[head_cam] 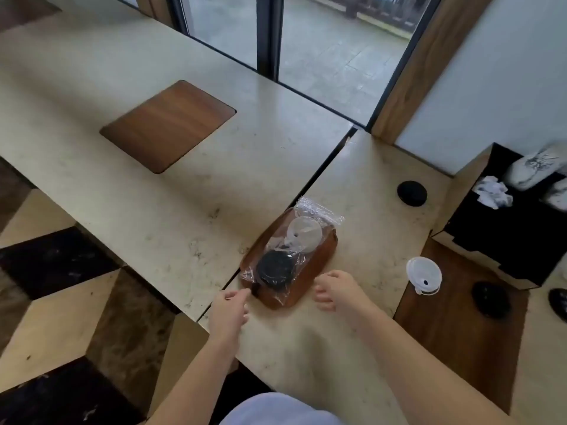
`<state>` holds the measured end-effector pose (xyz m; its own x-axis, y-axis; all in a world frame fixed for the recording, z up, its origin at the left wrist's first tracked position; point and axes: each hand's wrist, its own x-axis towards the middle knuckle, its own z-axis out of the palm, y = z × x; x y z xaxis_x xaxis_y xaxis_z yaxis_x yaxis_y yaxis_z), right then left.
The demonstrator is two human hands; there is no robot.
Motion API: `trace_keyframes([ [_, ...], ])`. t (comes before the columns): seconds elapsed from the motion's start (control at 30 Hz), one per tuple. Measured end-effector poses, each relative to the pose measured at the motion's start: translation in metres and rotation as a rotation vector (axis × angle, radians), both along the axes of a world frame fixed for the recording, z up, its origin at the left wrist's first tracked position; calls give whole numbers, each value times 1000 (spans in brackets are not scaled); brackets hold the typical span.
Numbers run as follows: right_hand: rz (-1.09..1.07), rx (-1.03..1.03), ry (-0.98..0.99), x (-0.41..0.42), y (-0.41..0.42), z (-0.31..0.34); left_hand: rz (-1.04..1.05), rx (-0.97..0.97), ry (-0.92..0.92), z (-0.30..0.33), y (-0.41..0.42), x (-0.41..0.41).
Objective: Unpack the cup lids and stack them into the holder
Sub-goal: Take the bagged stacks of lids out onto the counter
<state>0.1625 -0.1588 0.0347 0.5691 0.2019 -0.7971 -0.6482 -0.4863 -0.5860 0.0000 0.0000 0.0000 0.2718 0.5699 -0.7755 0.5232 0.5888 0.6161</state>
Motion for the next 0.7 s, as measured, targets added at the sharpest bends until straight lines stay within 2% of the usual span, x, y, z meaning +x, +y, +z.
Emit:
trace_keyframes([
  [0.17,-107,-21,48,49,26,-2,45,-221,-21,2,5,31],
  [0.37,-144,-104,-14,79,46,-16,114,-116,-31,6,4,52],
  [0.7,-170,-167,-46,87,59,-32,227,-295,-11,-4,9,65],
])
